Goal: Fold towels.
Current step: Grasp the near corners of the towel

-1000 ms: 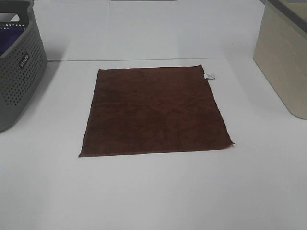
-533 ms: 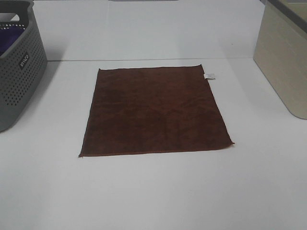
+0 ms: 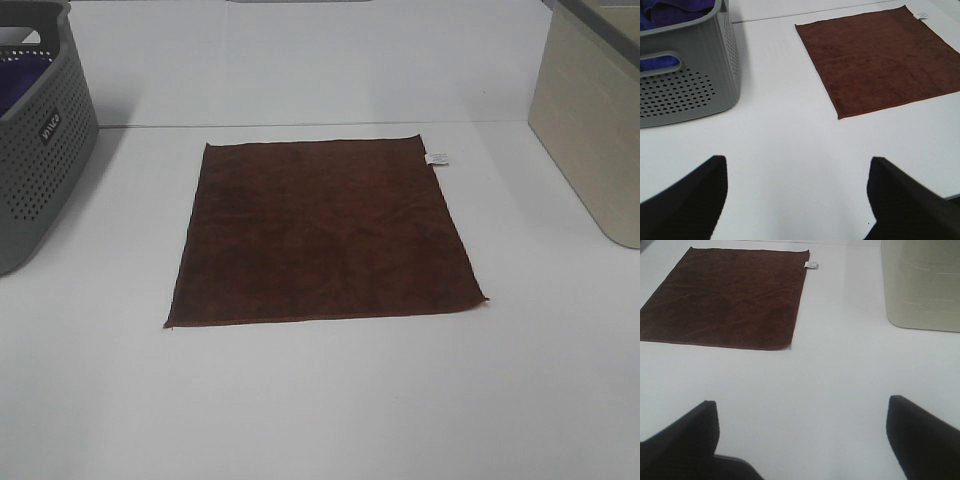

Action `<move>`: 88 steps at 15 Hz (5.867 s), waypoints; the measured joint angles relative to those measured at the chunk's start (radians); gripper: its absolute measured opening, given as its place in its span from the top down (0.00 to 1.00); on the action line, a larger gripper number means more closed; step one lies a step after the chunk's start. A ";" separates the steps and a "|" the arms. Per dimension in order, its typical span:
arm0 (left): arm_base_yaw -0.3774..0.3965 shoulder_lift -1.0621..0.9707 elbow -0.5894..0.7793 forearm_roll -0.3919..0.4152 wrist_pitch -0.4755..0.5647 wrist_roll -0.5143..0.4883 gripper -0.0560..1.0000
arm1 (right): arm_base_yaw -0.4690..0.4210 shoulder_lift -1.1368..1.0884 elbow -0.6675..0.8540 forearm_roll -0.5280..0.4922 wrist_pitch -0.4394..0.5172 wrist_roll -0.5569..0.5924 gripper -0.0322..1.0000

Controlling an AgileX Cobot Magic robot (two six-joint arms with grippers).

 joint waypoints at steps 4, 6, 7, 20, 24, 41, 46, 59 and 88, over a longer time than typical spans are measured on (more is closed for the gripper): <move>0.000 0.000 0.000 0.000 0.000 0.000 0.25 | 0.000 0.000 0.000 0.000 0.000 0.000 0.14; 0.000 0.000 0.000 0.000 0.000 0.000 0.25 | 0.000 0.000 0.000 0.000 0.000 0.000 0.14; 0.000 0.000 0.000 0.000 0.000 0.000 0.25 | 0.000 0.000 0.000 0.000 0.000 0.000 0.14; 0.000 0.000 0.000 0.000 0.000 0.000 0.25 | 0.000 0.000 0.000 0.000 0.000 0.000 0.14; 0.000 0.000 0.000 0.000 0.000 0.000 0.25 | 0.000 0.000 0.000 0.000 0.000 0.000 0.14; 0.000 0.000 0.000 0.000 -0.003 0.000 0.25 | 0.000 0.000 0.000 0.003 0.000 0.000 0.14; 0.000 0.104 -0.016 -0.028 -0.249 -0.009 0.25 | 0.000 0.093 -0.014 0.018 -0.139 0.029 0.14; 0.000 1.207 -0.015 -0.722 -0.517 0.226 0.25 | 0.000 1.094 -0.134 0.184 -0.432 0.017 0.28; -0.170 2.163 -0.532 -1.191 -0.319 0.655 0.43 | -0.051 2.218 -0.746 0.758 -0.121 -0.530 0.45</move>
